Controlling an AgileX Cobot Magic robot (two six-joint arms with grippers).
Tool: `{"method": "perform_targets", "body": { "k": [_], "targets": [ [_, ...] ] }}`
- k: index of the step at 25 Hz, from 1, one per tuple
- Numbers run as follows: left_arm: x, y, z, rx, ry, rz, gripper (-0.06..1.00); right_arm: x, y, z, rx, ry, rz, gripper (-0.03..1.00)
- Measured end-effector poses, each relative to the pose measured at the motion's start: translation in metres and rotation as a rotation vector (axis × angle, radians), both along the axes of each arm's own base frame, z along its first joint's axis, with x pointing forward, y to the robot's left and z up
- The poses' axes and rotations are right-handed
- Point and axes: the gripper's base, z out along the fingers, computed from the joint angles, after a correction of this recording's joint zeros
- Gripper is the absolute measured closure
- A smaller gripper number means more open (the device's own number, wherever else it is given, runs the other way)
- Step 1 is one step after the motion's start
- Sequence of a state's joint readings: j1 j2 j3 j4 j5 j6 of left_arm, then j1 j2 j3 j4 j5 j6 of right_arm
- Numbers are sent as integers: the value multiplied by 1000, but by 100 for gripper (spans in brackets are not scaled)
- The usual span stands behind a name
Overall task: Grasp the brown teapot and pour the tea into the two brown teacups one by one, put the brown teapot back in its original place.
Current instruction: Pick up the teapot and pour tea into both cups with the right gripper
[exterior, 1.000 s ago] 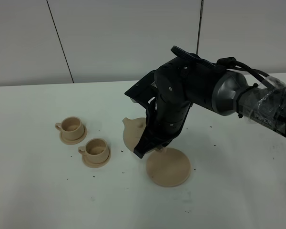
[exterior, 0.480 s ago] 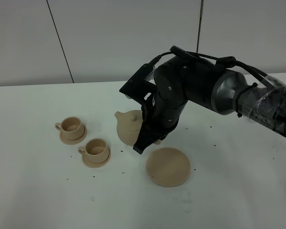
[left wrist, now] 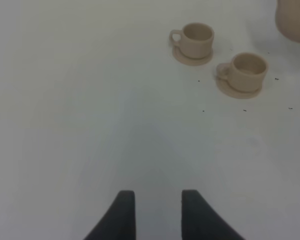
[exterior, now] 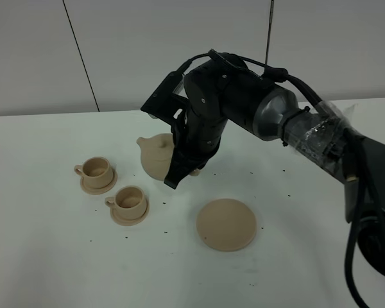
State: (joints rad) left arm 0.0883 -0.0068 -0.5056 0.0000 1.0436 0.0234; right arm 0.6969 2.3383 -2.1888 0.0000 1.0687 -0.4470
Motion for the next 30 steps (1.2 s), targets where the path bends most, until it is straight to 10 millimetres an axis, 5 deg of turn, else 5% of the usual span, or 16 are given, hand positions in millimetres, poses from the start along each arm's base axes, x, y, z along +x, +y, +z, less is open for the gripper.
{"method": "perform_targets", "body": {
  "k": [9,18,30],
  "targets": [
    [0,0,0,0,0,0,65,6,27,-10,-15,-79,96,87],
    [0,0,0,0,0,0,65,16,32,-29,-59,-139,165,87],
    [0,0,0,0,0,0,65,21,40,-28,-54,-260,218,87]
  ]
}}
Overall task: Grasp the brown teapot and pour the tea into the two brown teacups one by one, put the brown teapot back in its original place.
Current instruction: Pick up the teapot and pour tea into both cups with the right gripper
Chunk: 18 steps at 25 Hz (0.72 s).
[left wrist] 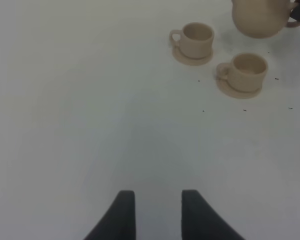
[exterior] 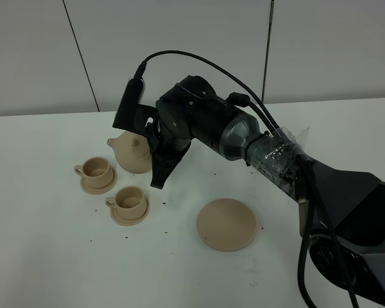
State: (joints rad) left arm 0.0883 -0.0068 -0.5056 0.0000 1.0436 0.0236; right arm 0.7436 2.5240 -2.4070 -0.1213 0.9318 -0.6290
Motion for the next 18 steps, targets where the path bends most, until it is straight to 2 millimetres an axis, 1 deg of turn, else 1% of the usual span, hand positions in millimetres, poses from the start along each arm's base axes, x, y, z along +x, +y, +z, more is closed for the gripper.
{"method": "perform_targets", "body": {
  "k": [5,11,18],
  "targets": [
    [0,0,0,0,0,0,65,2,1,2,13,-31,5,87],
    [0,0,0,0,0,0,65,4,5,5,79,-56,-30,87],
    [0,0,0,0,0,0,65,-5,16,6,86,-70,-17,87]
  ]
}}
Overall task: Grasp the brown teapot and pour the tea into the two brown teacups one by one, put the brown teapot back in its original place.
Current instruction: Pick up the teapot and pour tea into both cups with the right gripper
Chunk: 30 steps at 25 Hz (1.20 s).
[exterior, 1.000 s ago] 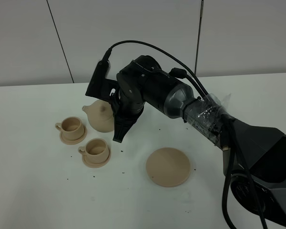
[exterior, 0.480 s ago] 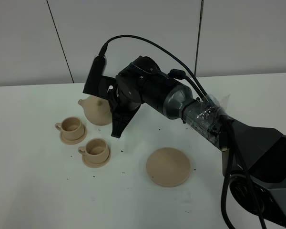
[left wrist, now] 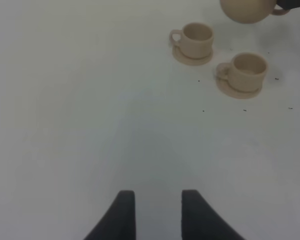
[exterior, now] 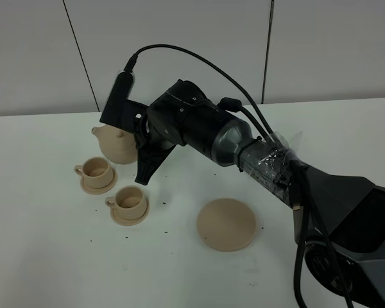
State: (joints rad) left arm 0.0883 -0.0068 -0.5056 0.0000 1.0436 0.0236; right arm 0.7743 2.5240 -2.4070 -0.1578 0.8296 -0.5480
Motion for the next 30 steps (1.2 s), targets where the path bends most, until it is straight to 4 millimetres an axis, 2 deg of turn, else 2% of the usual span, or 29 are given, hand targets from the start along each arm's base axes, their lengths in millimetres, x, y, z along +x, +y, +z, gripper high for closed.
{"method": "perform_targets", "body": {
  "k": [6,11,13,20,30],
  "targets": [
    [0,0,0,0,0,0,65,2,1,-6,-20,-27,8,87],
    [0,0,0,0,0,0,65,6,1,-30,-108,-50,19,87],
    [0,0,0,0,0,0,65,5,3,-34,-125,-59,26,87],
    [0,0,0,0,0,0,65,1,12,-31,-115,-115,58,87],
    [0,0,0,0,0,0,65,4,10,-29,-202,-192,116,87]
  ]
}}
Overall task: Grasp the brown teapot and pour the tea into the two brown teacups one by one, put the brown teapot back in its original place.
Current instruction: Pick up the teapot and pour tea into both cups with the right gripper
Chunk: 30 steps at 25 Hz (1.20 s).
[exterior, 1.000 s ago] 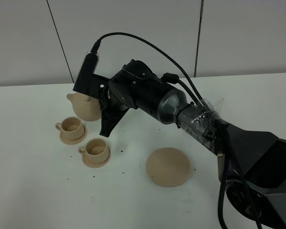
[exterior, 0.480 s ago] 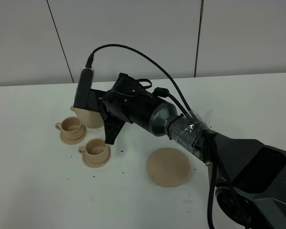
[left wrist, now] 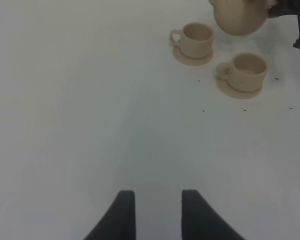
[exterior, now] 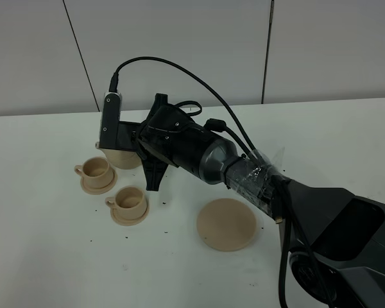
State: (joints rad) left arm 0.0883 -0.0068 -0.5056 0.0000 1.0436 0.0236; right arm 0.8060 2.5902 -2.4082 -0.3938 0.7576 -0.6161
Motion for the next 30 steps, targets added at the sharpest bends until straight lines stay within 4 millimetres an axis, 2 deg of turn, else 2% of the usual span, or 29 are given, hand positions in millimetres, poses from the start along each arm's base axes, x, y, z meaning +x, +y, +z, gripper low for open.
{"method": "perform_targets", "body": {
  "k": [14,30],
  "targets": [
    [0,0,0,0,0,0,65,-15,17,3,-84,-84,105,87],
    [0,0,0,-2,0,1,65,-11,15,5,-159,-173,126,87]
  ]
}}
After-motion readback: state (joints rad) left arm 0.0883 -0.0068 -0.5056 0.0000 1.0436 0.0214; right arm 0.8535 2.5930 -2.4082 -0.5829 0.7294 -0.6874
